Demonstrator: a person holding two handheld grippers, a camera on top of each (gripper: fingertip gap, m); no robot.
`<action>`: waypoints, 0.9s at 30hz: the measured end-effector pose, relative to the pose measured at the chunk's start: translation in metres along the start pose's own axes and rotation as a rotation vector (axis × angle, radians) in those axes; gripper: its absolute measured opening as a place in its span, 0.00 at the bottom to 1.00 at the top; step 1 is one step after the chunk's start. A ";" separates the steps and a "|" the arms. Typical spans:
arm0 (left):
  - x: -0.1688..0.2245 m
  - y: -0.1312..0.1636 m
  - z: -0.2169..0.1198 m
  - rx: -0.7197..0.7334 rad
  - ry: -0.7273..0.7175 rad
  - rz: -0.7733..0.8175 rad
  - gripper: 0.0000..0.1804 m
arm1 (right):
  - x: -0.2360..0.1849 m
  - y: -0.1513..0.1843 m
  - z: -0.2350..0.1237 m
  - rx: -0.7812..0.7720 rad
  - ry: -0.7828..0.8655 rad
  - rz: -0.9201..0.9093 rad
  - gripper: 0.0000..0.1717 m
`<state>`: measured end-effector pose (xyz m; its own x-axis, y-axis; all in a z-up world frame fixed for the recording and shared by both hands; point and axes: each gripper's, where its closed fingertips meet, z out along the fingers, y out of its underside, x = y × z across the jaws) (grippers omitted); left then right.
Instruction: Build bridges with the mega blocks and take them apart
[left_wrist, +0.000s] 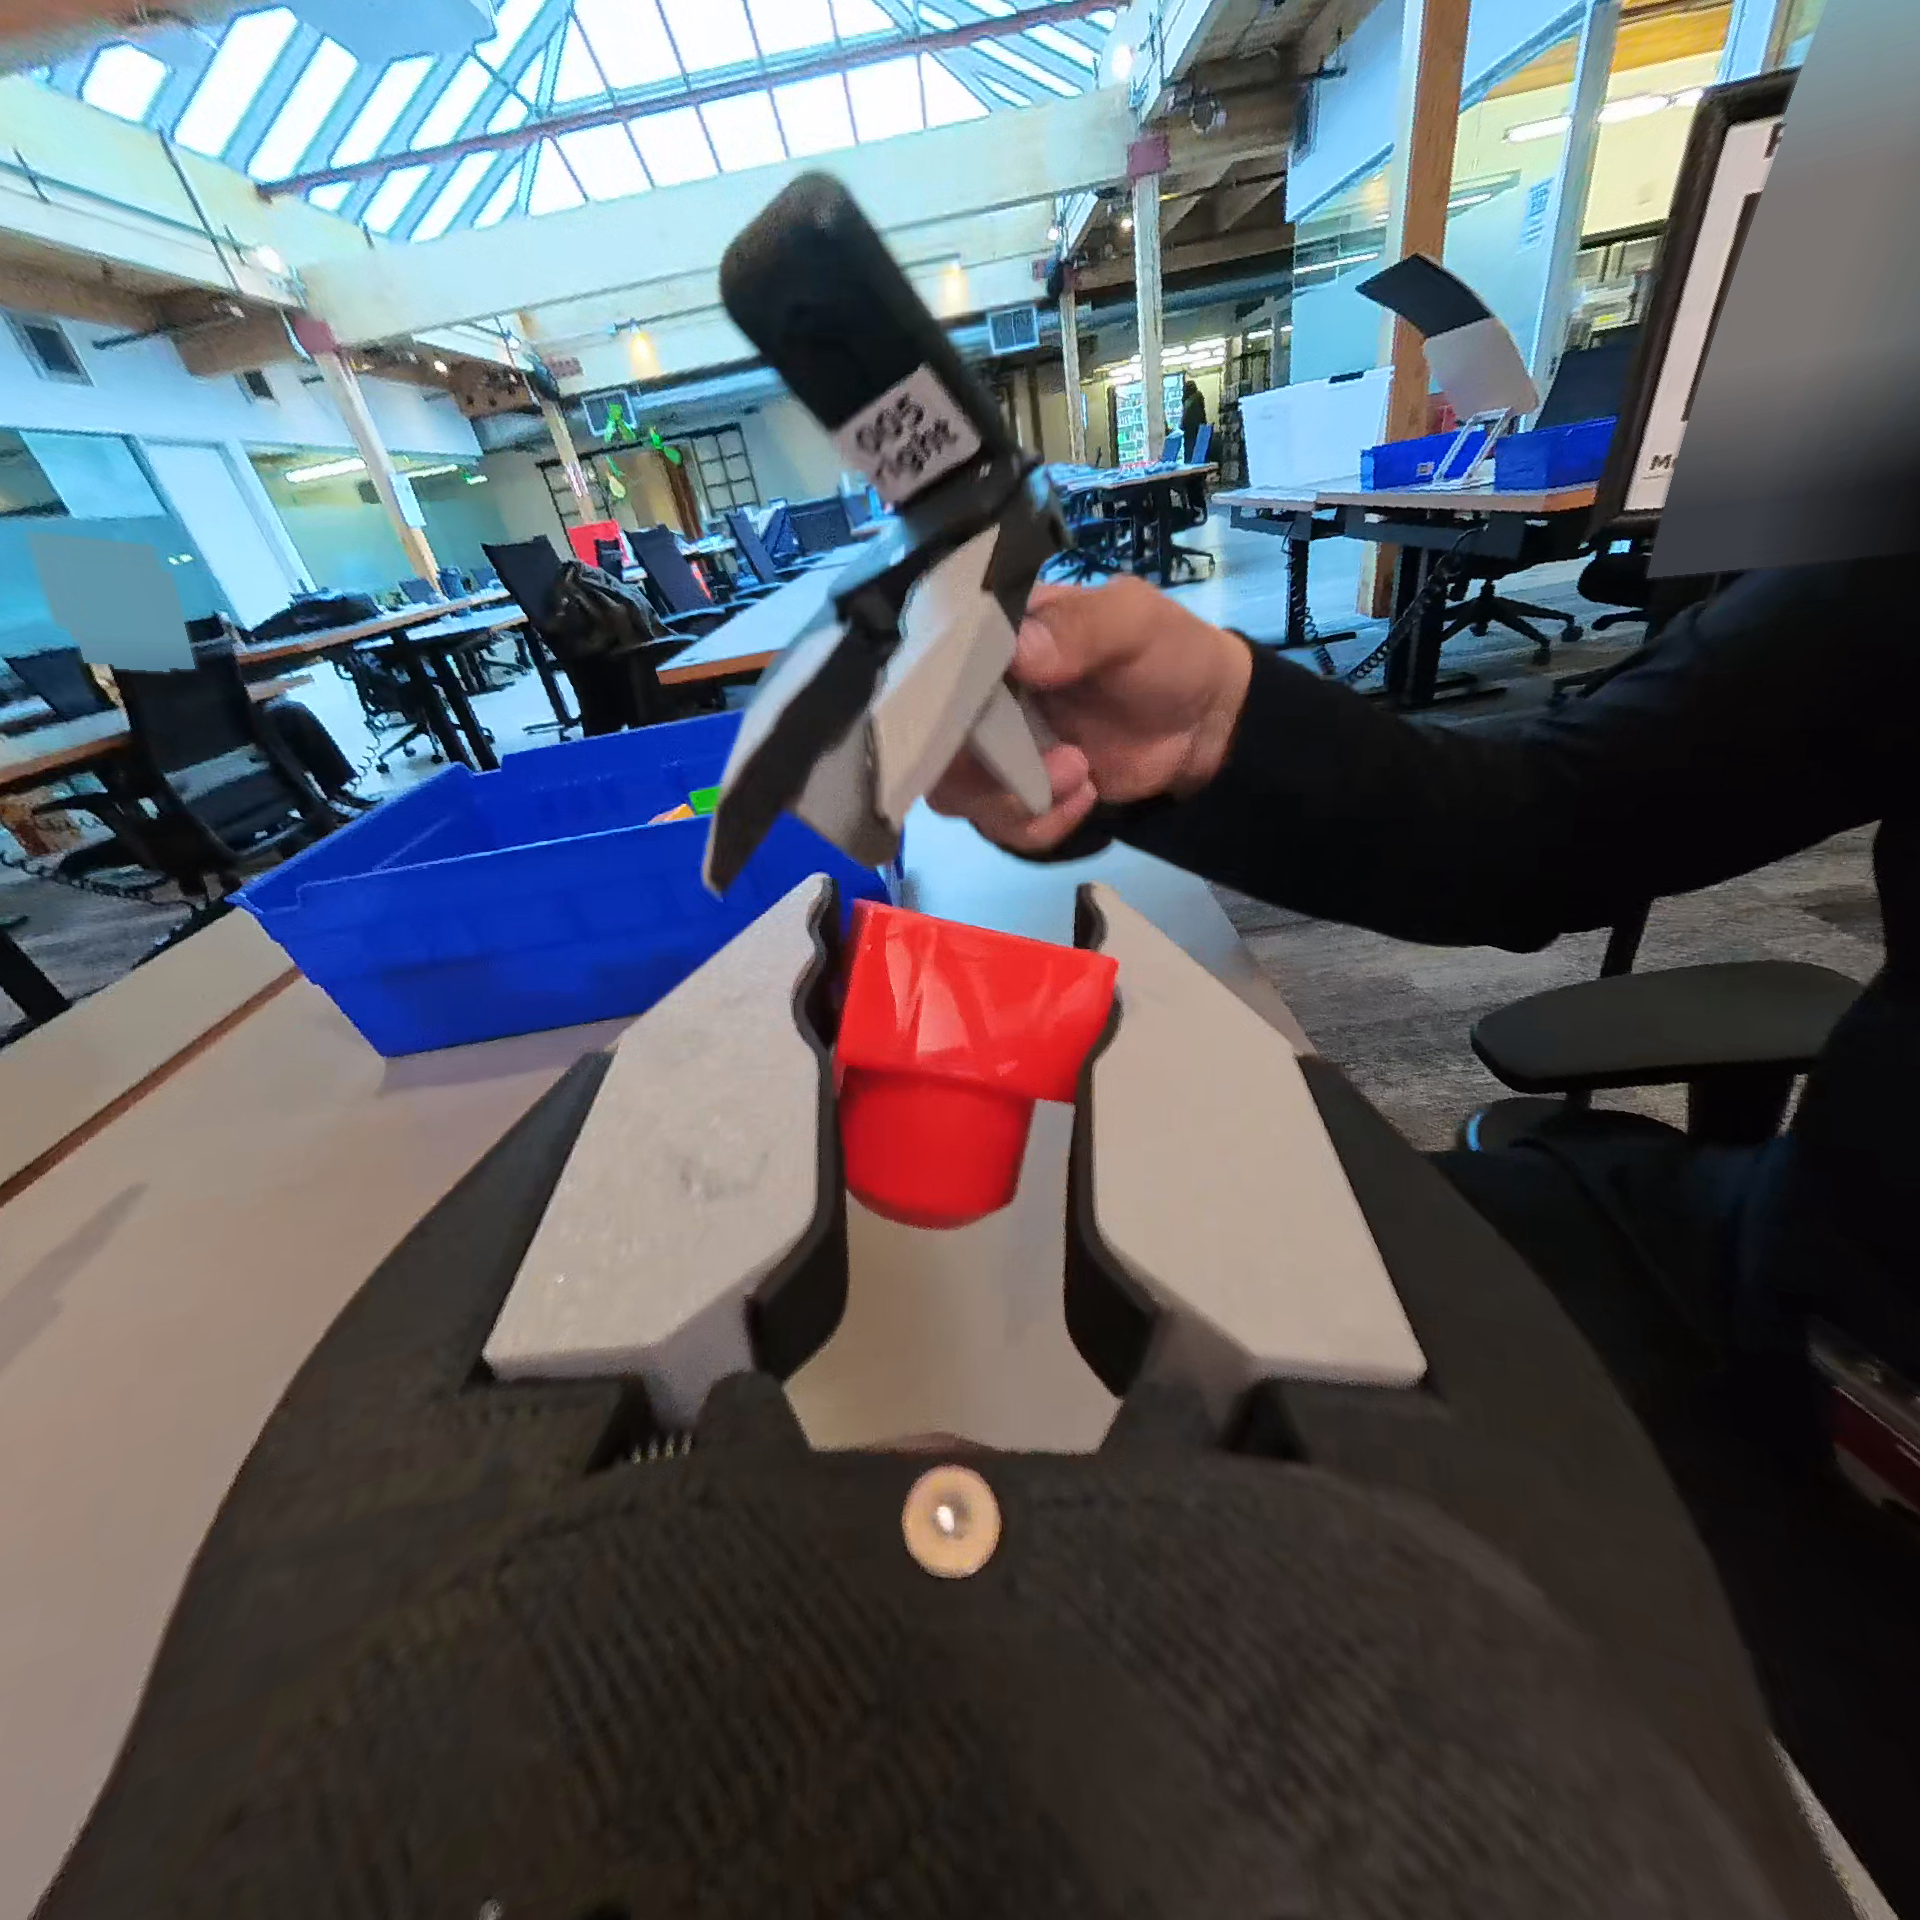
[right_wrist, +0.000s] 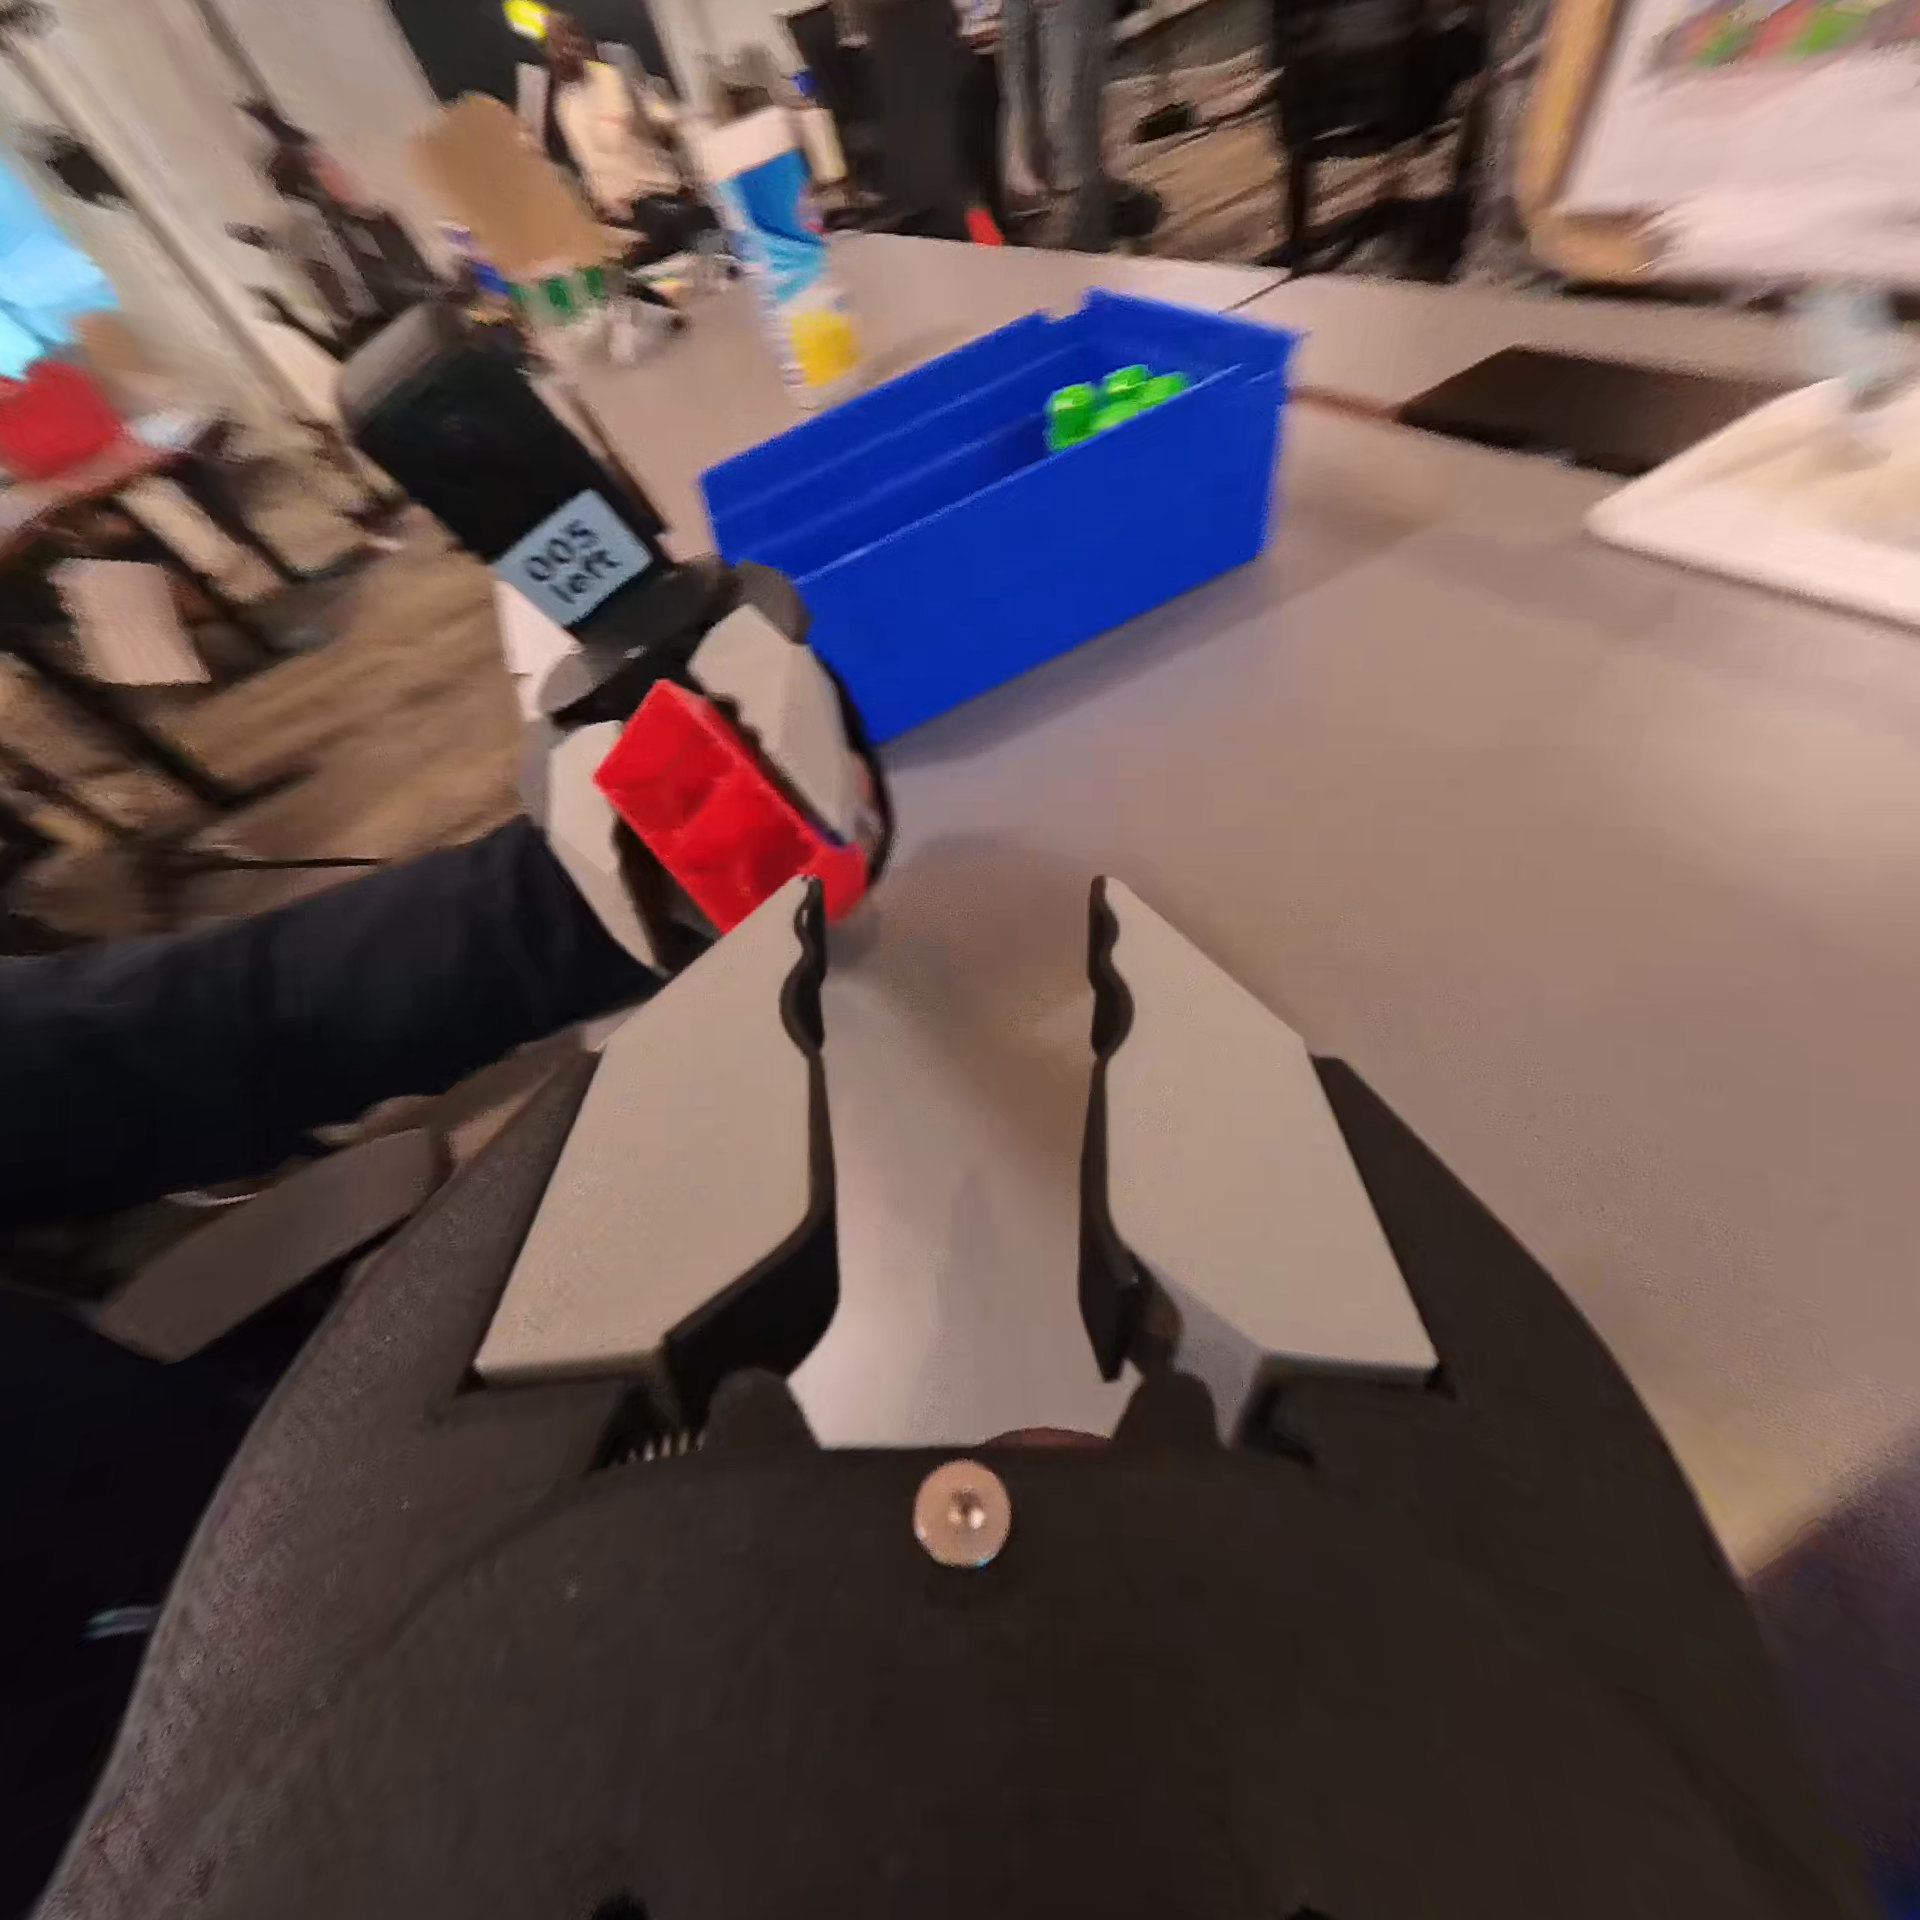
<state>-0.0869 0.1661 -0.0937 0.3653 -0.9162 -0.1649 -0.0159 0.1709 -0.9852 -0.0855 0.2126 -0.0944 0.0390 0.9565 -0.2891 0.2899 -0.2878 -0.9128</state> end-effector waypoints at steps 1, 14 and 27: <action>0.000 -0.001 0.000 0.006 -0.003 0.005 0.24 | -0.005 0.004 0.010 0.008 -0.048 0.042 0.28; -0.015 0.022 0.006 -0.142 -0.111 0.064 0.26 | -0.009 0.025 0.052 0.025 -0.182 0.218 0.05; -0.054 0.035 -0.006 -0.185 -0.300 -0.017 0.27 | 0.043 0.000 -0.022 0.169 0.187 0.101 0.00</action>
<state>-0.1127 0.2197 -0.1196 0.6238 -0.7663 -0.1535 -0.1653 0.0626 -0.9843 -0.0629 0.2552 -0.1007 0.2401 0.9103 -0.3371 0.1124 -0.3710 -0.9218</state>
